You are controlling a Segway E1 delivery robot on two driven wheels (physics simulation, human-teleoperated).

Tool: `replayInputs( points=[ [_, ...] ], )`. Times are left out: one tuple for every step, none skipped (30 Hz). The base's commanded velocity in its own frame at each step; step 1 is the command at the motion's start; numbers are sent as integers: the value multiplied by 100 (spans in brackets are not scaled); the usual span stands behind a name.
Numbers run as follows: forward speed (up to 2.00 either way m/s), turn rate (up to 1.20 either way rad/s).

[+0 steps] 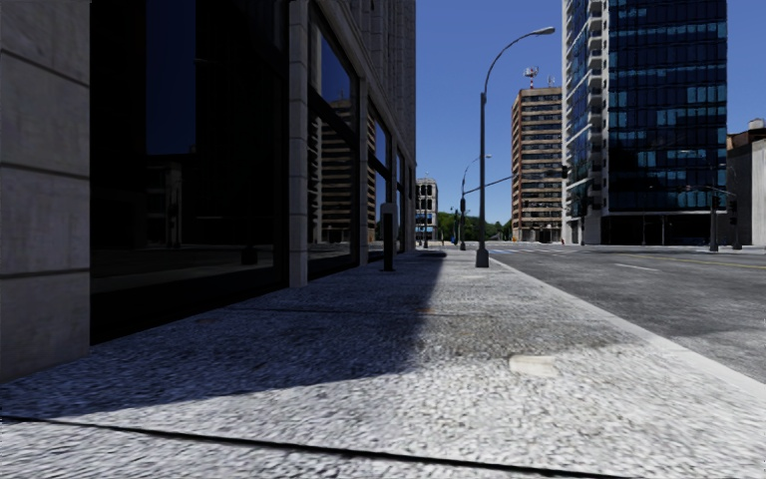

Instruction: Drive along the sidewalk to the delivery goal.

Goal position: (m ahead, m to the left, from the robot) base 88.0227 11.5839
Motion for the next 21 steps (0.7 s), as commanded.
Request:
replayInputs(
  points=[
    [200, -4],
    [200, -16],
    [200, -22],
    [200, -24],
    [200, -24],
    [200, -25],
    [200, -25],
    [200, -25],
    [200, -25],
    [200, -25],
    [200, -25],
    [200, -25],
    [200, -25],
    [200, -25],
    [200, -25],
    [200, -25],
    [200, -25],
    [200, -25],
    [200, -25],
    [200, -25],
    [200, -25]
  ],
)
